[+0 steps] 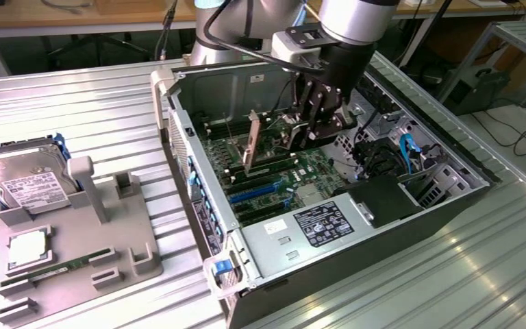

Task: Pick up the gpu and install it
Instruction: 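Insert the gpu into the slot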

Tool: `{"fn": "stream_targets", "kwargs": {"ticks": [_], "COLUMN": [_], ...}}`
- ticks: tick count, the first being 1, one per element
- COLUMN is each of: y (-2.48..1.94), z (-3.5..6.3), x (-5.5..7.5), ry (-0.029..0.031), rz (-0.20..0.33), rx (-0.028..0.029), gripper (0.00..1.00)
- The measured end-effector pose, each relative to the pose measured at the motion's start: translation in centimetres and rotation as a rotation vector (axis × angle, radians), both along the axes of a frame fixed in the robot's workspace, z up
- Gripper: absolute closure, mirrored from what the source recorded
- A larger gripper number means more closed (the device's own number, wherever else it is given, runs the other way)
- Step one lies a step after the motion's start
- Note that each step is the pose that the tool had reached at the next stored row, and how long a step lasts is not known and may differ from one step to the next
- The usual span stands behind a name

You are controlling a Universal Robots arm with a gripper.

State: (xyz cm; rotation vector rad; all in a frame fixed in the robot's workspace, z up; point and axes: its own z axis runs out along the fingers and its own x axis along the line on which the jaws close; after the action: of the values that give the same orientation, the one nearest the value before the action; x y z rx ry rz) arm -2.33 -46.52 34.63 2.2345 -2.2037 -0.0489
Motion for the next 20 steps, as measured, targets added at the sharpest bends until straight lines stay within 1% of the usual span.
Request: {"fn": "stream_targets", "kwargs": {"ticks": [2,3,5,7,17,20], "y": [0.0,0.0,0.0,0.0,0.0,0.0], "z": [-0.24,-0.35,-0.74,-1.11,-2.95,-3.48], "x": [0.0,0.0,0.0,0.0,0.0,-0.3], "ry": [0.0007,0.0015,0.0034,0.0041,0.0042,0.0042], "rz": [0.0,0.0,0.0,0.0,0.0,0.0], "rx": [0.003,0.0034,0.0033,0.0034,0.0034,0.0035], "gripper": [0.73,0.73,0.73,0.73,0.73,0.73]}}
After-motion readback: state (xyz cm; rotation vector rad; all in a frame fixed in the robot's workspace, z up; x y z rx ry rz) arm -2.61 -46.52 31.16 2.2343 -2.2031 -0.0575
